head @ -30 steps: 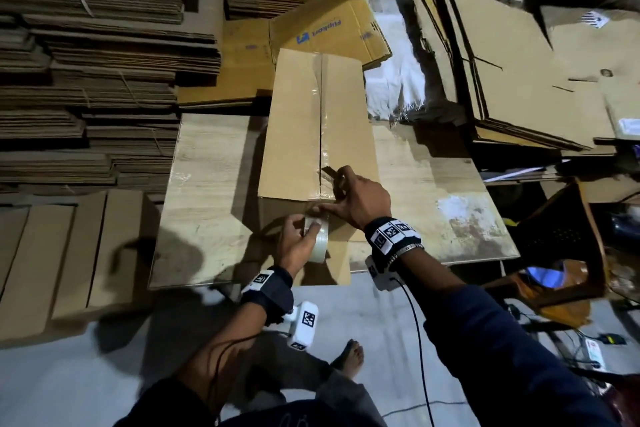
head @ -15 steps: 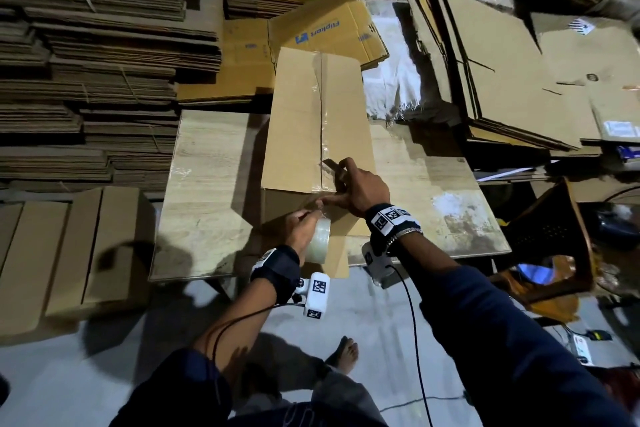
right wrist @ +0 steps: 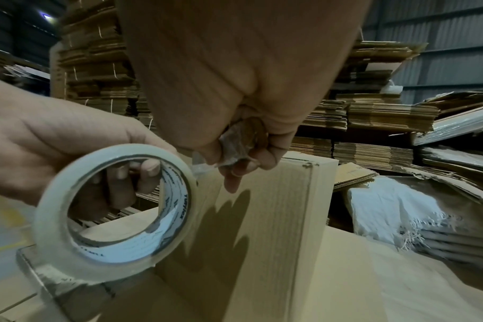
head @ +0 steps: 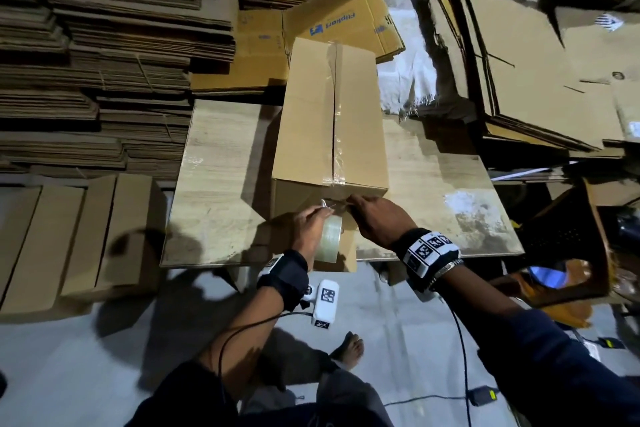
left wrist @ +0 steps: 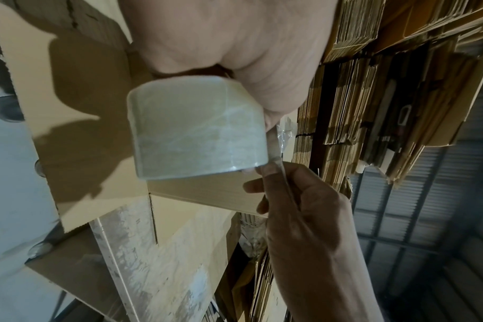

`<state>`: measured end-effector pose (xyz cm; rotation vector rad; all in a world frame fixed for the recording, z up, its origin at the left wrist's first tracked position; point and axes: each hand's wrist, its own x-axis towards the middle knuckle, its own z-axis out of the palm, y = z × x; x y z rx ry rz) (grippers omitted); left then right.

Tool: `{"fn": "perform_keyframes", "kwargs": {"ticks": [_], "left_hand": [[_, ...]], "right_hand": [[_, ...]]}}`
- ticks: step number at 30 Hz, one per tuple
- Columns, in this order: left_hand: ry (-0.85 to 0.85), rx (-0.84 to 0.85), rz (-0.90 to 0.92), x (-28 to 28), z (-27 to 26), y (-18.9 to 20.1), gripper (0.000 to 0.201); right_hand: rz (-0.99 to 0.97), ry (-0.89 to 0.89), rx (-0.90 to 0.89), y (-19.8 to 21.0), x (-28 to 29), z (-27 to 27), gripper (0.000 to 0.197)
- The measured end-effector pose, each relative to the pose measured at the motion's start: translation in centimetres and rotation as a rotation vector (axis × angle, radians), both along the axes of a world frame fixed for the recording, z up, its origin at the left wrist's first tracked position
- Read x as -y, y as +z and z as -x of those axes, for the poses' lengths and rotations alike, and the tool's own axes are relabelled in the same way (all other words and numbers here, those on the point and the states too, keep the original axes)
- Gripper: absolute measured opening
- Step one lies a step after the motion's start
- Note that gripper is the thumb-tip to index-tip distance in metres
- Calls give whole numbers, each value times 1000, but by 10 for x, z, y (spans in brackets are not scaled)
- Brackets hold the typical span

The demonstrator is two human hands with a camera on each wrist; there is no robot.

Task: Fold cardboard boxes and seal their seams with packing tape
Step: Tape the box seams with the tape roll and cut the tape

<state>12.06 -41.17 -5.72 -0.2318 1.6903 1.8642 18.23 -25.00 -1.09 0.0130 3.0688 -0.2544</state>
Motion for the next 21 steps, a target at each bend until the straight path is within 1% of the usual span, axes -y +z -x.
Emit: {"fn": "perform_keyframes", "kwargs": {"ticks": [3, 4, 6, 8, 11, 13, 16, 18, 19, 21], "left_hand": [[-10, 41, -2, 2, -1, 3, 25], [-15, 43, 3, 2, -1, 6, 24], [-14, 11, 25, 3, -2, 6, 14], [6, 5, 41, 4, -3, 7, 11], [67, 48, 40, 13, -5, 5, 12], [71, 29, 83, 22, -7, 3, 14], [72, 39, 109, 32, -4, -5, 15], [88, 57, 120, 36, -1, -9, 12], [99, 70, 126, 37, -1, -6, 16], [128, 93, 155, 38, 4, -5, 36]], "right_hand": [[-38, 6, -14, 2, 3, 8, 26], [-52, 14, -3, 3, 4, 11, 25], [-80, 12, 39, 2, 7, 18, 24], [-106, -15, 85, 2, 6, 20, 26], [-153, -37, 174, 3, 1, 13, 26], [-146, -22, 184, 8, -3, 2, 25], [-150, 11, 100, 26, -6, -9, 25], [-89, 12, 2, 38, -7, -5, 26], [-45, -10, -48, 44, -8, 1, 28], [58, -114, -127, 50, -12, 19, 34]]}}
